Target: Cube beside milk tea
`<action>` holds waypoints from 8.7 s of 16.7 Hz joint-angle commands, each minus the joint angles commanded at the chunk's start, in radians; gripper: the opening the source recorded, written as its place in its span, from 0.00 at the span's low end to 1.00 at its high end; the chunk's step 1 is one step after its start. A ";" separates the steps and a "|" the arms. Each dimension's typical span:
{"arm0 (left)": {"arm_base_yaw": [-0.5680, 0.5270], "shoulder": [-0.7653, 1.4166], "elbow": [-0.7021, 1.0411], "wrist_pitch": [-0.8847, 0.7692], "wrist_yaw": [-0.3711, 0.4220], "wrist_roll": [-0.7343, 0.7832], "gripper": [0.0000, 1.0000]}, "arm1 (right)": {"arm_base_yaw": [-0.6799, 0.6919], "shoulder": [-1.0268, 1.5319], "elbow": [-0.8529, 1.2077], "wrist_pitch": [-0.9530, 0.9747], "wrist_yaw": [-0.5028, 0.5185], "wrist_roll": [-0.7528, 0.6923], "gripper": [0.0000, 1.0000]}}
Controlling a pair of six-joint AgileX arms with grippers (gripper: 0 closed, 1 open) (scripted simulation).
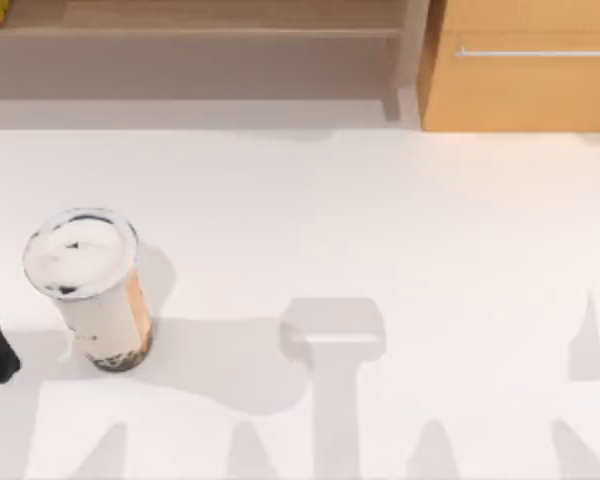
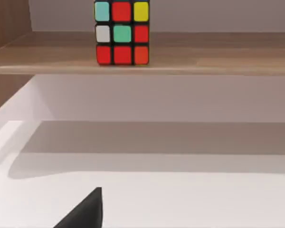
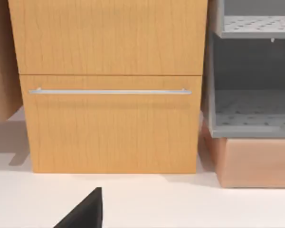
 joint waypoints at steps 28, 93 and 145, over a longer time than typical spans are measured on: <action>0.157 1.915 0.845 1.066 0.198 0.015 1.00 | 0.000 0.000 0.000 0.000 0.000 0.000 1.00; 0.162 1.788 1.365 0.017 0.134 0.129 0.00 | 0.000 0.000 0.000 0.000 0.000 0.000 1.00; 0.163 1.748 1.152 -0.980 0.011 0.184 0.30 | 0.000 0.000 0.000 0.000 0.000 0.000 1.00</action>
